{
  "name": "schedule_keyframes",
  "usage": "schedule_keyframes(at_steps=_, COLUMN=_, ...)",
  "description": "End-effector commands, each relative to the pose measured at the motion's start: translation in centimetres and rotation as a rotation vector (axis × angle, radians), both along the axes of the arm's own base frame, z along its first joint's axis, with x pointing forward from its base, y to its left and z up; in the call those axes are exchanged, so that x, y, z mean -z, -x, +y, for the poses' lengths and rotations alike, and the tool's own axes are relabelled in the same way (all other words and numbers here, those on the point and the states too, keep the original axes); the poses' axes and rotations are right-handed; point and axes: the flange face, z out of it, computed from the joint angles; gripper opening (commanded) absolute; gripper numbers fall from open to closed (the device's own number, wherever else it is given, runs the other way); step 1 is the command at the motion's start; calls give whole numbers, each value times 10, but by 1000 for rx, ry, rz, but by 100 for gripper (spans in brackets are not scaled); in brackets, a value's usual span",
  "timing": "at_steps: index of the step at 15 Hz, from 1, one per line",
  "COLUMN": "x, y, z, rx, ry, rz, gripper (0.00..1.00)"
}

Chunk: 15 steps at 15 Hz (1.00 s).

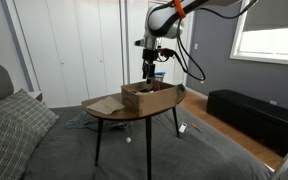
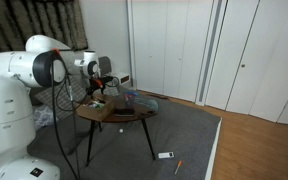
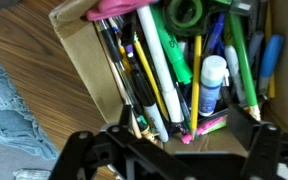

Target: Remove the marker from the box and put it inside the container

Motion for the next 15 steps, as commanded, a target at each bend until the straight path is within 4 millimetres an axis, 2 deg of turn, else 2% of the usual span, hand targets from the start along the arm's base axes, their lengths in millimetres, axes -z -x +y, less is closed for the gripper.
schedule_keyframes(at_steps=1, x=6, y=-8, z=-1, rx=-65, ry=-11, rz=-19, gripper=76)
schedule_keyframes(at_steps=4, x=12, y=-9, z=-2, rx=-103, ry=-4, rz=-25, gripper=62)
schedule_keyframes(at_steps=6, x=15, y=-11, z=-2, rx=-125, ry=-6, rz=-37, gripper=60)
schedule_keyframes(at_steps=7, x=17, y=-12, z=-2, rx=-130, ry=-5, rz=-46, gripper=63)
schedule_keyframes(at_steps=9, x=20, y=-14, z=-2, rx=-140, ry=-1, rz=-62, gripper=63)
schedule_keyframes(at_steps=15, x=32, y=-19, z=-5, rx=-151, ry=29, rz=-77, gripper=56)
